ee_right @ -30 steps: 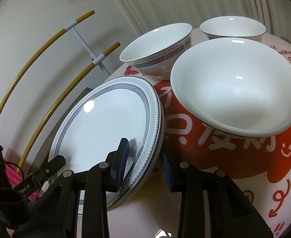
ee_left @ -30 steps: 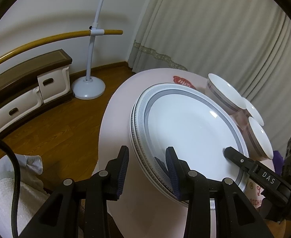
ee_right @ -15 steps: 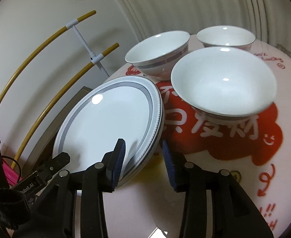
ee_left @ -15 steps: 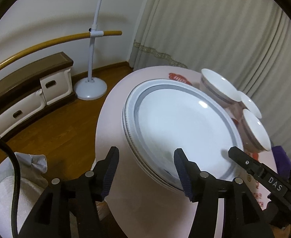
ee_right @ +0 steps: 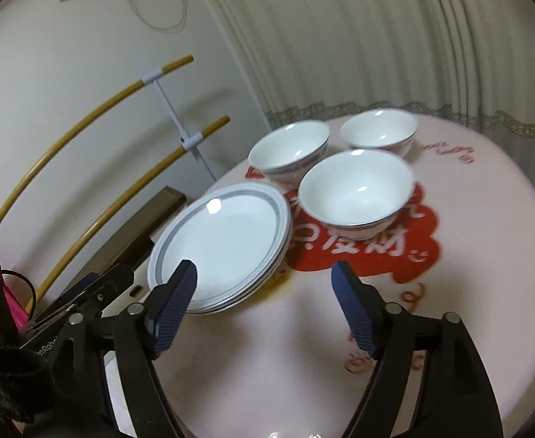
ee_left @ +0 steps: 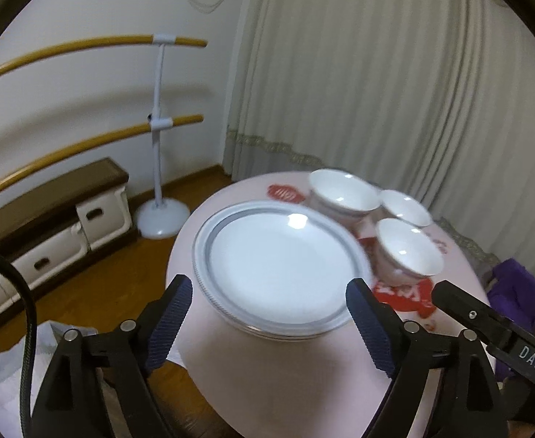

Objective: Organize plates and bowls
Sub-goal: 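Open both grippers and withdraw them from the plate stack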

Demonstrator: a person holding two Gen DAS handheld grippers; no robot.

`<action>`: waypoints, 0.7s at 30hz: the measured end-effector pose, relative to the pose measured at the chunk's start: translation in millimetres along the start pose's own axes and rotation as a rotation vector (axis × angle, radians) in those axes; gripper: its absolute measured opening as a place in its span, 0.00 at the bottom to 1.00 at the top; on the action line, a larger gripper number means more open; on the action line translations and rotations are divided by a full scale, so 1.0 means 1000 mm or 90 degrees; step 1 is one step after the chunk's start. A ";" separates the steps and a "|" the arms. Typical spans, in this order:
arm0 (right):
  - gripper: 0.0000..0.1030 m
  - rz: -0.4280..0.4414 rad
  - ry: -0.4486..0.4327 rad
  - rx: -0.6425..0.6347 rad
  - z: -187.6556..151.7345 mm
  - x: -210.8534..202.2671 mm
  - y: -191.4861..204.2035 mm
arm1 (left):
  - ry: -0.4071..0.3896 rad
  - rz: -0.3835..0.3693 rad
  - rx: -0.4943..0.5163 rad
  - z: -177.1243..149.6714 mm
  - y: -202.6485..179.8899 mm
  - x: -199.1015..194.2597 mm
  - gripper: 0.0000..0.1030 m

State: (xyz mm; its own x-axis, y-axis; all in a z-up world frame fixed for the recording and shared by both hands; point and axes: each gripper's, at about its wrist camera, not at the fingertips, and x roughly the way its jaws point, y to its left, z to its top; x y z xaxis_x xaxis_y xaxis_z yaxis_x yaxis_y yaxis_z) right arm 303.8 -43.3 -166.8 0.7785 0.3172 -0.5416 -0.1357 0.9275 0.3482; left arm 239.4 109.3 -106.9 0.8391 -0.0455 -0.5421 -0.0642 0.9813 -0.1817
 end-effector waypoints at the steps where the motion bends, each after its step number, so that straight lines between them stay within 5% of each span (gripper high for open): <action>1: 0.77 -0.004 -0.009 0.003 0.001 -0.011 -0.003 | -0.003 -0.003 0.002 -0.001 -0.004 -0.006 0.81; 9: 0.86 -0.034 -0.082 0.017 0.003 -0.091 -0.027 | -0.049 -0.034 0.051 -0.005 -0.048 -0.066 0.95; 21: 0.88 -0.066 -0.121 0.035 0.025 -0.141 -0.065 | -0.051 -0.043 0.091 0.003 -0.088 -0.083 0.96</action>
State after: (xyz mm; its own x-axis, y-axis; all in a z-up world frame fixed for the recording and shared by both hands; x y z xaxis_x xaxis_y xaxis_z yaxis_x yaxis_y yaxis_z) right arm 218.3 -153.3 -93.5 0.8890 0.1734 -0.4237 -0.0202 0.9394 0.3422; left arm 177.0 27.0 -43.6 0.8800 -0.1020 -0.4639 0.0658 0.9934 -0.0936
